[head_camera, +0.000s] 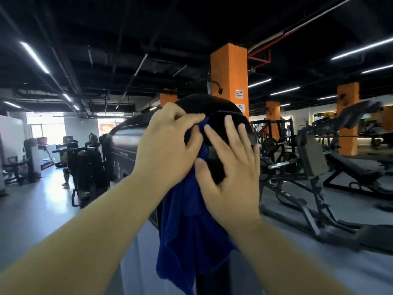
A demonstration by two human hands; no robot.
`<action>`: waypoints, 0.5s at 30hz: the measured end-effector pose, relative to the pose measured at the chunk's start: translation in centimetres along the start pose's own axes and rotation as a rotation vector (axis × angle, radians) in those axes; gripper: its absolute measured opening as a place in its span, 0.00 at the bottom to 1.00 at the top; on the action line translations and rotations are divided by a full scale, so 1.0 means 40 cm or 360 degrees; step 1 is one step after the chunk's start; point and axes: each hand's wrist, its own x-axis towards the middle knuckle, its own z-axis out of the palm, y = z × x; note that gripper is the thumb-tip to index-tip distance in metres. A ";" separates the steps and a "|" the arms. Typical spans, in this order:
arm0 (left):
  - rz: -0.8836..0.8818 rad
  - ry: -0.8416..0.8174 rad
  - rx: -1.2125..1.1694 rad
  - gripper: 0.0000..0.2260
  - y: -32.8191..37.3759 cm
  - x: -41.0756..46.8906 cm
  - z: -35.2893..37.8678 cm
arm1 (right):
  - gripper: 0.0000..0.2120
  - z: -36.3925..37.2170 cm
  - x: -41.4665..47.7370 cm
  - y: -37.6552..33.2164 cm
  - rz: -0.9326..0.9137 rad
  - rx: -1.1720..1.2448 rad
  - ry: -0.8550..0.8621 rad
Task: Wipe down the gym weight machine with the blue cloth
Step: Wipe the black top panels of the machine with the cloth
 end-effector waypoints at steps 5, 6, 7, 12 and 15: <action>0.0081 0.0109 0.0018 0.15 -0.032 -0.085 0.007 | 0.20 -0.002 -0.004 0.008 0.0013 0.0088 0.0001; 0.0105 0.0074 0.0013 0.15 -0.031 -0.068 -0.002 | 0.20 -0.001 -0.005 0.008 0.0001 0.0061 0.0005; 0.0114 0.0043 0.0008 0.15 -0.030 -0.050 -0.008 | 0.21 0.000 -0.007 0.009 -0.0004 0.0035 0.0006; 0.0044 0.0123 -0.0040 0.15 -0.035 -0.108 0.009 | 0.22 0.005 -0.028 0.014 0.0039 -0.0007 0.0037; 0.0065 0.0172 -0.0077 0.14 -0.047 -0.219 0.034 | 0.23 0.006 -0.040 0.017 0.0051 -0.0036 0.0046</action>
